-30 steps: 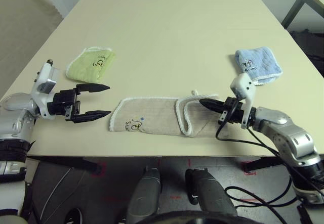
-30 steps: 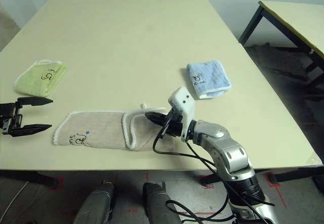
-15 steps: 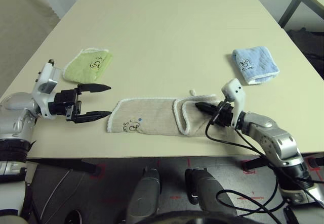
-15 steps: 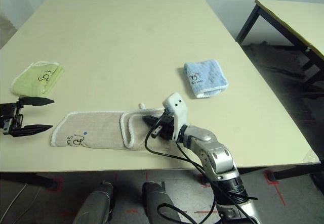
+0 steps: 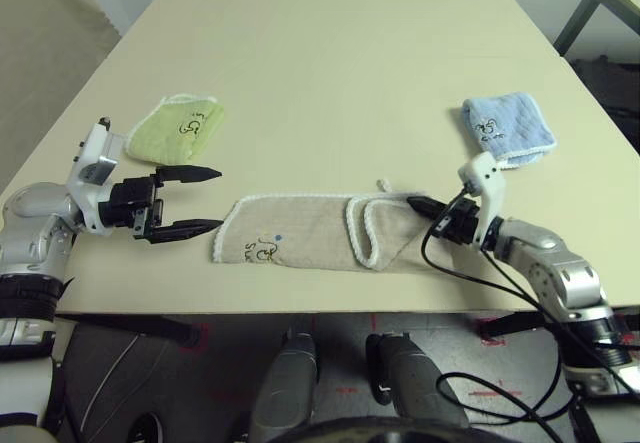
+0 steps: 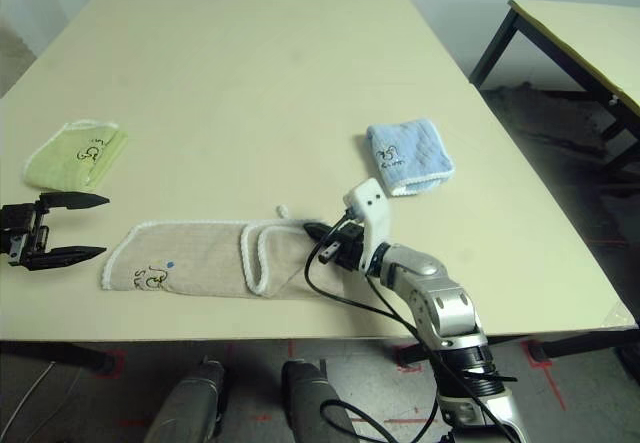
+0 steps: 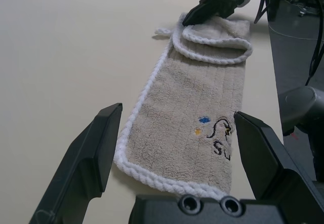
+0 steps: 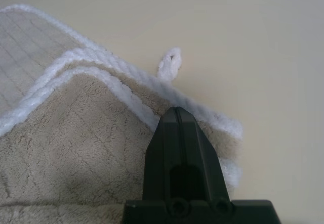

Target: Fold the towel and set it aside.

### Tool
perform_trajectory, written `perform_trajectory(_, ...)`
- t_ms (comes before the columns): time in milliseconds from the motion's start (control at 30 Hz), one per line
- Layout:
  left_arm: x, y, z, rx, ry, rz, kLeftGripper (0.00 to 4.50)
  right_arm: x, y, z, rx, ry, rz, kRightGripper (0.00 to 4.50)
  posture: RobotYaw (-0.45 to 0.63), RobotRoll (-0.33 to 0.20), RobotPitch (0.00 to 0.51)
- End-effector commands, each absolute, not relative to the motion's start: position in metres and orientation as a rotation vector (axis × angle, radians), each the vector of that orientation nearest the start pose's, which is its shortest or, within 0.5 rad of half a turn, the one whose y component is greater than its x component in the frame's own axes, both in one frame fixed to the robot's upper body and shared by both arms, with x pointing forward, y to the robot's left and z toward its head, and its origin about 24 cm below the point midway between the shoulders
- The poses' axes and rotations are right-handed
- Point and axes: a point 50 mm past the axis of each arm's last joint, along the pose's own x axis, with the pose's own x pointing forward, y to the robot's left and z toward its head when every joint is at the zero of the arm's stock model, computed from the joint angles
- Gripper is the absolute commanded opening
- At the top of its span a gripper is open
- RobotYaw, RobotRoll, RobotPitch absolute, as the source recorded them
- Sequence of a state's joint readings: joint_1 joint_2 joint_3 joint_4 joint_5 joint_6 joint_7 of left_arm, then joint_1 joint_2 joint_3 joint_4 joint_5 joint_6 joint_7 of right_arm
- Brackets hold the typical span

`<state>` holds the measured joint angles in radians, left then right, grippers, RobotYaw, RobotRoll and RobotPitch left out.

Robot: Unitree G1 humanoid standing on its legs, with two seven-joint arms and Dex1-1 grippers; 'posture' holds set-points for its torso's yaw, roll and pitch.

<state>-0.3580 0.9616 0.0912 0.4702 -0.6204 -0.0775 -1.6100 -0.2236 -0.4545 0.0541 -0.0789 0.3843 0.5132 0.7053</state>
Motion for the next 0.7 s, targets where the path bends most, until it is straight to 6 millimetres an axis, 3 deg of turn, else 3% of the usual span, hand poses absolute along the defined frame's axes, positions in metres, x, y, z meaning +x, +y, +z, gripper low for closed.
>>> perform_trajectory(33,0.254,0.314,0.157,0.328,0.110,-1.265,4.50,0.272,-0.176,0.094,0.001,0.259,0.838,0.37,0.06,0.000,0.150)
perform_trajectory(100,0.253,0.317,0.157,0.335,0.116,-1.255,4.50,0.275,-0.187,0.117,0.021,0.198,0.850,0.91,0.05,0.000,0.150)
perform_trajectory(200,0.253,0.323,0.157,0.331,0.147,-1.228,4.50,0.270,-0.198,0.152,-0.053,0.127,0.942,2.06,0.04,0.000,0.151)
perform_trajectory(267,0.257,0.325,0.156,0.315,0.173,-1.196,4.50,0.265,-0.200,0.159,-0.131,0.122,1.008,2.70,0.03,0.000,0.151)
perform_trajectory(433,0.276,0.328,0.138,0.083,0.564,-0.910,4.50,0.241,-0.200,0.156,-0.300,0.122,1.331,4.48,0.03,0.000,0.154)
perform_trajectory(600,0.264,0.318,0.138,-0.231,0.954,-0.759,4.50,0.233,-0.196,0.159,-0.412,0.068,1.478,4.48,0.03,0.000,0.155)
perform_trajectory(700,0.259,0.311,0.146,-0.385,1.072,-0.738,4.50,0.233,-0.194,0.162,-0.493,0.025,1.518,4.48,0.03,0.000,0.154)
